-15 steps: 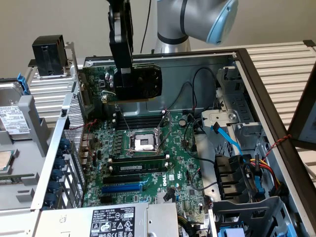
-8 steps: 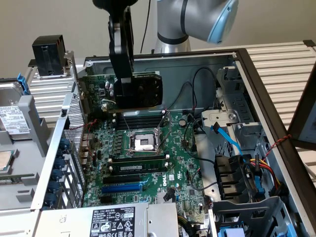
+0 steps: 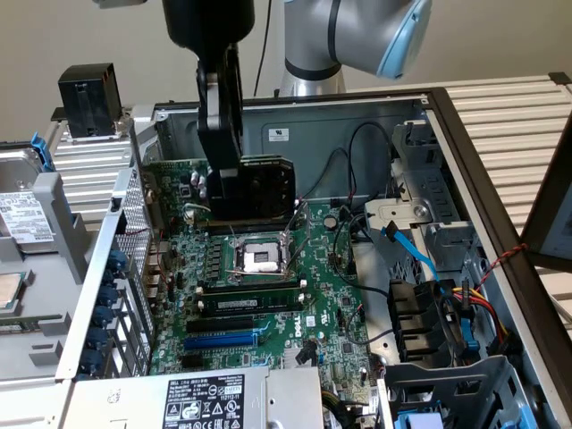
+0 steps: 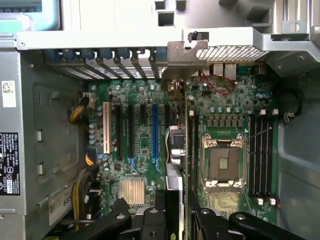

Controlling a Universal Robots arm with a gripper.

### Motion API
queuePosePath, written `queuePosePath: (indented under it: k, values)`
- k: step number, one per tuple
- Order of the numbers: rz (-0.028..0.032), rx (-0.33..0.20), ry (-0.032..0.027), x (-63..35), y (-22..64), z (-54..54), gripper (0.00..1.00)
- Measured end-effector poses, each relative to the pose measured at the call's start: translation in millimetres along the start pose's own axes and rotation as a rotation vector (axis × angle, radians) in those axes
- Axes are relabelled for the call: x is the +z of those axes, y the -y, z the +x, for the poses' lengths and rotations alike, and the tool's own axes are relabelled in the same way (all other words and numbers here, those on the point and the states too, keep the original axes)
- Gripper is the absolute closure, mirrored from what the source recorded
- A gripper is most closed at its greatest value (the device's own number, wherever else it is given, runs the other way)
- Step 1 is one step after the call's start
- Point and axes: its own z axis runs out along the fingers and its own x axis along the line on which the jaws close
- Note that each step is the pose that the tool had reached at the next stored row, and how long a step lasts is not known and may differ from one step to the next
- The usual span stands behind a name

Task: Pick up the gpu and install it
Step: 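Insert the gpu into the slot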

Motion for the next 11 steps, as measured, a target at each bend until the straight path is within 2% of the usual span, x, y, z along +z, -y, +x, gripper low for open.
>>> queuePosePath:
  k: [7, 11]
  values:
    - [0.0000, 0.006, -0.0001, 13.5, -0.7, 13.8, 0.73]
    - [-0.0003, 0.011, -0.0004, 20.7, -2.3, 17.8, 0.73]
